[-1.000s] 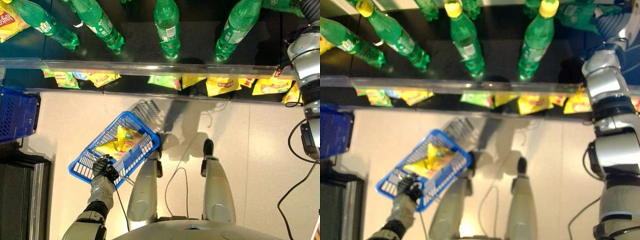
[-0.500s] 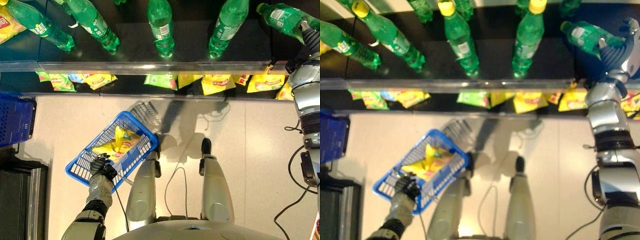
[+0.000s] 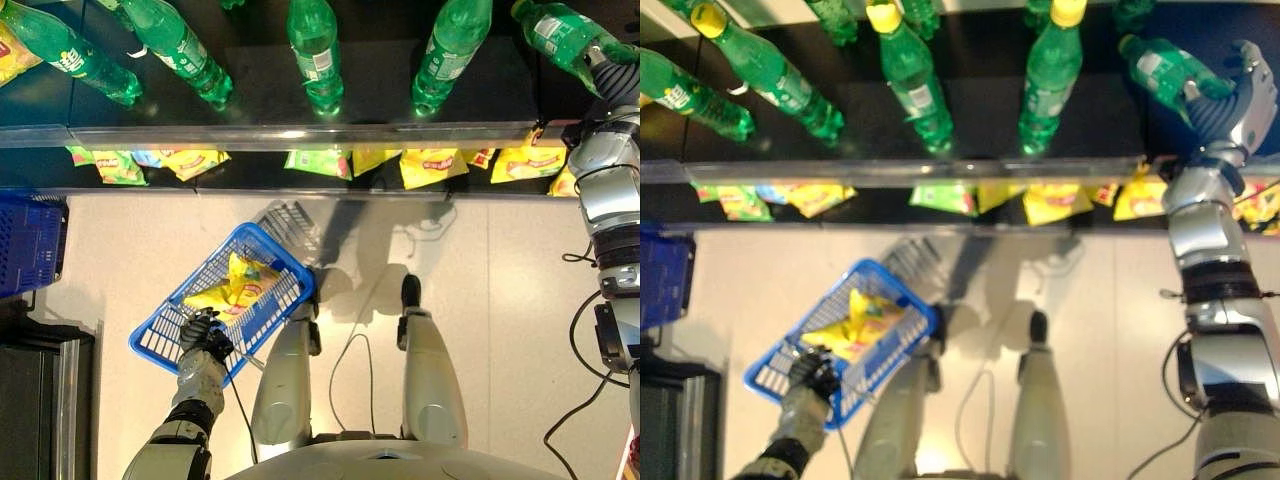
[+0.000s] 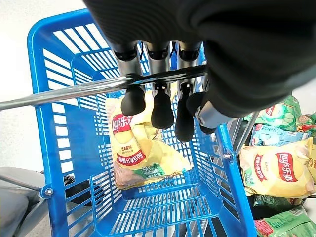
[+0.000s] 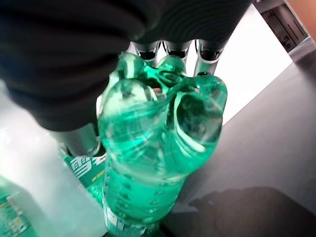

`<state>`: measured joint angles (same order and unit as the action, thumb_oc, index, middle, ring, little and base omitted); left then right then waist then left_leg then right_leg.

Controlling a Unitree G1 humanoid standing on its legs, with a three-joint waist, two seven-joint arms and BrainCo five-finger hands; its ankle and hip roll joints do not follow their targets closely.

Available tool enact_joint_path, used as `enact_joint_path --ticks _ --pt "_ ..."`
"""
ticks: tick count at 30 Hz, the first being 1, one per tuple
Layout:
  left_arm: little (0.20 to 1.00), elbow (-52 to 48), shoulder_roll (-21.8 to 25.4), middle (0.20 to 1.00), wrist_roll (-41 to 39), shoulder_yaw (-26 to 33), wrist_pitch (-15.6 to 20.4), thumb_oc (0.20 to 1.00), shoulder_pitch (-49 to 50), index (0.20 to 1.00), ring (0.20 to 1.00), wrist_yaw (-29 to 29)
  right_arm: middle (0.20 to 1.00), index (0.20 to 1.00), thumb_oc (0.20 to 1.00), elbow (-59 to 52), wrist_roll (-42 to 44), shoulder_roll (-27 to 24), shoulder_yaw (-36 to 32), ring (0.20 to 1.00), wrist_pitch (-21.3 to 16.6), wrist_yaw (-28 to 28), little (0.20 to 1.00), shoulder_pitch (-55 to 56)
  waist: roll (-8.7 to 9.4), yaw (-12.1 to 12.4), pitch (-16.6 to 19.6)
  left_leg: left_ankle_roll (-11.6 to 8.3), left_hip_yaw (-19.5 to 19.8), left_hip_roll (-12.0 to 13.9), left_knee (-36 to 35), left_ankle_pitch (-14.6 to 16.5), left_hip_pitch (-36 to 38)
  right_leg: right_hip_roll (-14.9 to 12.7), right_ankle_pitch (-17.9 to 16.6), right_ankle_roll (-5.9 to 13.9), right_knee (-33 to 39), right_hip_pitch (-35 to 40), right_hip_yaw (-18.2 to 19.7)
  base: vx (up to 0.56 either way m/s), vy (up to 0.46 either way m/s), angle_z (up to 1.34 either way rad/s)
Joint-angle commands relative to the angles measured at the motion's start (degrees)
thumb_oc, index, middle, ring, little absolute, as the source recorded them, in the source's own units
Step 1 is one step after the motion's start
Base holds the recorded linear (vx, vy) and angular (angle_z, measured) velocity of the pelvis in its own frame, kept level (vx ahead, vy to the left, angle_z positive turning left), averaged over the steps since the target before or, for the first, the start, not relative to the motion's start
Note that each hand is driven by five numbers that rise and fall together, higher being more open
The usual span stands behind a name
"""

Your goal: Pick up the snacks into the basket

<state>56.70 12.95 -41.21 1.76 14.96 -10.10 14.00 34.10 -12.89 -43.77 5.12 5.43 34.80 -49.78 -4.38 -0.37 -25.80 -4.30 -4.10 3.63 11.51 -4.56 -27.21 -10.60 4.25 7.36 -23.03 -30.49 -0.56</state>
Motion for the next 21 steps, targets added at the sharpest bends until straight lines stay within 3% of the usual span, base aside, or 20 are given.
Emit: enact_joint_path --ticks 1,7,14,21 --pt "0.200 0.4 4.1 0.200 2.7 1.9 1.7 0.200 3.5 0.200 0.200 0.5 0.200 0.200 0.200 -2.9 -2.9 -1.0 1.1 0.200 -2.4 0.3 0.200 -5.1 2.78 1.2 1.6 2.78 2.1 -2.4 5.4 5.1 -1.3 2.0 -7.1 -0.89 5.6 0.7 -1.0 0.00 0.000 0.00" --pt "0.200 -0.3 4.1 0.200 2.1 0.7 1.6 0.200 4.0 0.200 0.200 0.3 0.200 0.200 0.200 5.6 -1.4 1.1 7.7 0.200 -2.4 -1.9 0.200 -11.5 3.04 2.0 0.5 2.91 2.1 -2.6 5.3 4.6 -2.2 1.9 -7.9 -1.00 6.5 0.3 -1.3 0.00 0.000 0.00" --pt "0.200 -0.5 4.9 0.200 0.7 -0.7 1.9 0.200 4.3 0.200 0.200 -0.2 0.200 0.200 0.200 23.9 2.5 3.3 18.3 0.200 -3.2 -5.5 0.200 -21.4 2.98 3.1 -0.6 2.76 2.8 -3.0 4.9 3.8 -3.2 1.7 -8.4 -1.13 7.0 0.1 -2.0 0.00 0.014 0.07" --pt "0.200 1.0 5.3 0.200 -0.1 -0.8 2.1 0.200 4.0 0.200 0.200 -0.1 0.200 0.200 0.200 31.2 4.4 4.0 21.7 0.200 -3.7 -7.1 0.200 -23.8 3.20 3.4 -0.4 2.71 3.1 -3.3 4.5 3.6 -2.9 1.7 -8.4 -1.10 7.3 0.6 -2.4 0.01 0.005 0.08"
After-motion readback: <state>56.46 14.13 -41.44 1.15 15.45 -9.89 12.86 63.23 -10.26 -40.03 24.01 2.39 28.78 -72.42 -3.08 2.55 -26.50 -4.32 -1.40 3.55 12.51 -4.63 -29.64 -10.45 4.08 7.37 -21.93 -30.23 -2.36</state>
